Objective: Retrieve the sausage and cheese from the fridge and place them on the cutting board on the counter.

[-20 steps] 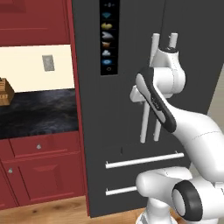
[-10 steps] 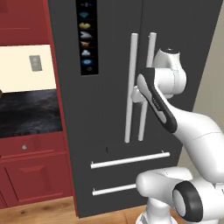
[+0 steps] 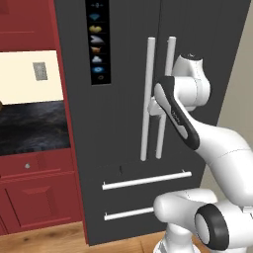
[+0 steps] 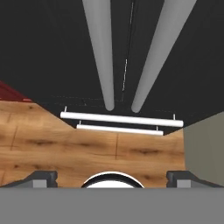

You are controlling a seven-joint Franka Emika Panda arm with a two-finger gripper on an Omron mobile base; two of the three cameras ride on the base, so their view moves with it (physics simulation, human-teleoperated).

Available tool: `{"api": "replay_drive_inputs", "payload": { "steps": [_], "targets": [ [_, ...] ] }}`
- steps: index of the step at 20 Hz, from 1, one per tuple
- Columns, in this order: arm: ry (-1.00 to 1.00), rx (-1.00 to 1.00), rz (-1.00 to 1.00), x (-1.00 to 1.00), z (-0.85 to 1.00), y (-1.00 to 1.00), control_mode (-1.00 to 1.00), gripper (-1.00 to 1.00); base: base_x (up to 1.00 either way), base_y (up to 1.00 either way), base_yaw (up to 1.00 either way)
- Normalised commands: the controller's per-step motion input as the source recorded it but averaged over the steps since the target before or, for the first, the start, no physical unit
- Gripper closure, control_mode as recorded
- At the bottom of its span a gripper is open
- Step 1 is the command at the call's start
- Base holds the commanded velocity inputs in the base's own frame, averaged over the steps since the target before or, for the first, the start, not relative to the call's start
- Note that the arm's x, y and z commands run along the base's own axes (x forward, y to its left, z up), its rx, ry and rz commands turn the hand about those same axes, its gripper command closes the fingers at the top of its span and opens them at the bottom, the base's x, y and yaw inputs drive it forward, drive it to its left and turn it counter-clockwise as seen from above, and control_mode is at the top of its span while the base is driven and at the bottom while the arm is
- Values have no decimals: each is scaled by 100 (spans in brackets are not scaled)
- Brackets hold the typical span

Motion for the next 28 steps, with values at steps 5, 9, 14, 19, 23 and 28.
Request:
{"api": "replay_drive_inputs", "payload": {
  "steps": [5, 9, 14, 19, 23, 28],
  "targets": [
    [-26, 2, 0, -15, -6, 0, -100, -100, -1, 1, 0],
    [-43, 8, 0, -1, -1, -4, -100, -100, 0, 0, 0],
    [-3, 7, 0, 23, 15, -11, -100, -100, 0, 0, 0],
    [6, 3, 0, 42, 30, -31, -100, -100, 0, 0, 0],
    [-17, 0, -2, 47, -6, -9, -100, -100, 0, 0, 0],
    [-30, 3, -3, 24, -6, -13, -100, -100, 0, 0, 0]
  ]
}}
